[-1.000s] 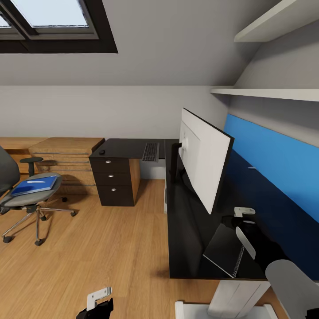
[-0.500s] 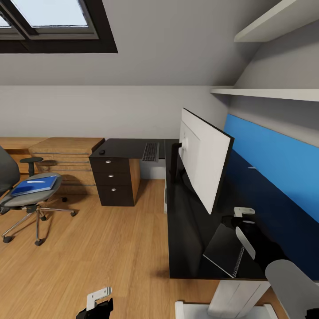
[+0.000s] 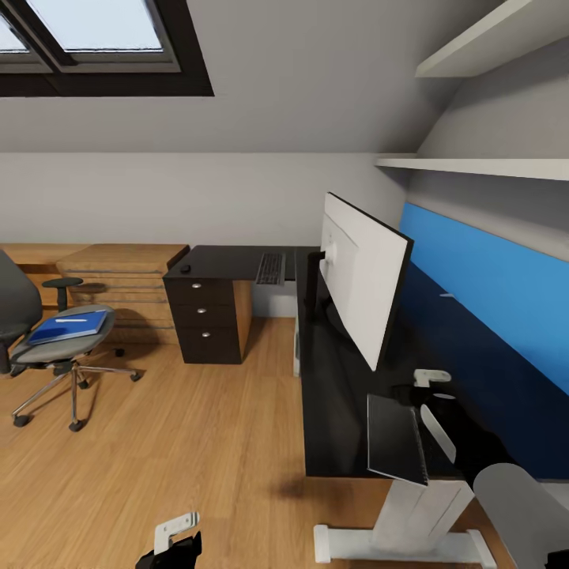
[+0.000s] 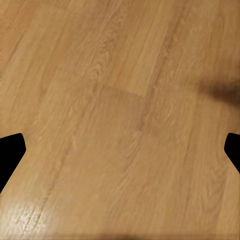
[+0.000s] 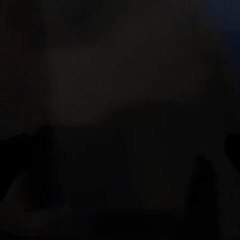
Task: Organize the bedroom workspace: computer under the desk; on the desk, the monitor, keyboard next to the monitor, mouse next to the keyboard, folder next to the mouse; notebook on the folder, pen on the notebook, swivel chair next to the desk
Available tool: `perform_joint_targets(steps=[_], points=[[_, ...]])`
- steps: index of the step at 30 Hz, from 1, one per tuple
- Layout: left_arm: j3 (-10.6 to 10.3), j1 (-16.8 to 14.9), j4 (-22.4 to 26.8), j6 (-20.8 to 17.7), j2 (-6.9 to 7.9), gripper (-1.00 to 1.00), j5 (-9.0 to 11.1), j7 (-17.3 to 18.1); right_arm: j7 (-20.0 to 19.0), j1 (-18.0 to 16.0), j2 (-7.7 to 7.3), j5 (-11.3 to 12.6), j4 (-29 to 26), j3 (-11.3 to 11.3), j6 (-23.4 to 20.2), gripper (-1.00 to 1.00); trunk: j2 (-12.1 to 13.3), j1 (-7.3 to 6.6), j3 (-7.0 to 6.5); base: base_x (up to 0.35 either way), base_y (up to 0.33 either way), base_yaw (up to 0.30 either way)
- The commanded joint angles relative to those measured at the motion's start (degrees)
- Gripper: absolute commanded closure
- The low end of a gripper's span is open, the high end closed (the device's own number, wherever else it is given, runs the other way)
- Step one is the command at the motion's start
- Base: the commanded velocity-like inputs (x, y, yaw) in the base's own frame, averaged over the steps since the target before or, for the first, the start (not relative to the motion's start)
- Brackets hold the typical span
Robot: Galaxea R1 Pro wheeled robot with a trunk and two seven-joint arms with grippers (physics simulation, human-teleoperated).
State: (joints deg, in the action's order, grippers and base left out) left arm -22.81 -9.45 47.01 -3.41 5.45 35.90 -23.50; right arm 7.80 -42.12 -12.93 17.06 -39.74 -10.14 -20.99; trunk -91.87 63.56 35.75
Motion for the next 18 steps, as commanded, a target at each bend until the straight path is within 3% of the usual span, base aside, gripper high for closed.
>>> perform_joint_targets(steps=[1, 18], points=[[-0.3, -0.05, 0.12, -0.19, 0.08, -1.0, 0.26, -0.51, 0.17, 0.01, -0.08, 0.97, 2.05, -0.5, -0.54, -1.0, -0.03, 0.0, 0.07, -0.023, 0.006, 0.0], [-0.39, -0.05, 0.1, -0.2, 0.08, -1.0, 0.22, -0.57, -0.5, -0.03, -0.07, 0.95, 2.03, -0.5, -0.54, -1.0, -0.03, 0.0, 0.07, -0.005, 0.001, 0.0]])
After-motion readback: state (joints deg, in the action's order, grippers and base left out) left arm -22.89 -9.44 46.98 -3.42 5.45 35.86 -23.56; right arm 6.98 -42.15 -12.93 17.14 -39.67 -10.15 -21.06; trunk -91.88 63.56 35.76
